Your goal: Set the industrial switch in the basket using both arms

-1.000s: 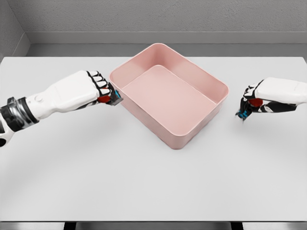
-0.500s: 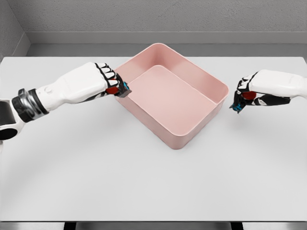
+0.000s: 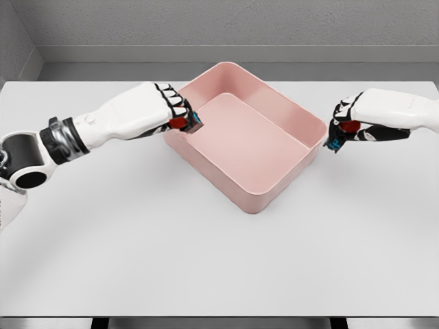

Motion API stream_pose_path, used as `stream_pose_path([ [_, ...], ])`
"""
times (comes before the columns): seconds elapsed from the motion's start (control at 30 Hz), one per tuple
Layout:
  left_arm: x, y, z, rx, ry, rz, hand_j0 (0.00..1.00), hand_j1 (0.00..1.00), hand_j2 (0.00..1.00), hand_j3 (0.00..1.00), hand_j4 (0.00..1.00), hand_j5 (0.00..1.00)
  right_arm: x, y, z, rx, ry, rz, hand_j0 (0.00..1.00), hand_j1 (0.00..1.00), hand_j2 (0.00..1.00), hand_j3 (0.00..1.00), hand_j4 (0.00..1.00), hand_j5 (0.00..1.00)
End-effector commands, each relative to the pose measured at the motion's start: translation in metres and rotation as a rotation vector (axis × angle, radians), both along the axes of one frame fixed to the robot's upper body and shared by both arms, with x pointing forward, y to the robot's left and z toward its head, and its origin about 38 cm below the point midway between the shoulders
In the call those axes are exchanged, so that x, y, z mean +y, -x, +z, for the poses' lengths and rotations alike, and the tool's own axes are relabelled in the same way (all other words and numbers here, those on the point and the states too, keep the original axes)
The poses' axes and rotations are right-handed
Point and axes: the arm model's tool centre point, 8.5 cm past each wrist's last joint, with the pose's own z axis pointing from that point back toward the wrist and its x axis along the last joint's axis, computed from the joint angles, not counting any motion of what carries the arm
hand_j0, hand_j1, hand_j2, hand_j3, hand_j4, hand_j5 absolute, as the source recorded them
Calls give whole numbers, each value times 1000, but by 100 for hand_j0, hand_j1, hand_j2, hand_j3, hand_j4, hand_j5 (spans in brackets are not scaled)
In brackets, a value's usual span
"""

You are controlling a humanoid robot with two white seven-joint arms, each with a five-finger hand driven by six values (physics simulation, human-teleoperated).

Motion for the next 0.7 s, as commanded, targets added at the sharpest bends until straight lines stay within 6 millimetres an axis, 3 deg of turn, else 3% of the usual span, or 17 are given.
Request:
stream_pose_path([
  [0.0,-2,-3,-4,14,10,6,46,46,46,46,46,46,2,-1,0,3,-9,1,45,45,45,45,45,45],
  [0.67,-51,-33,-28,79,25,-13,46,46,46,46,46,46,14,-7,11,-28,-30,26,45,45,45,45,45,45],
])
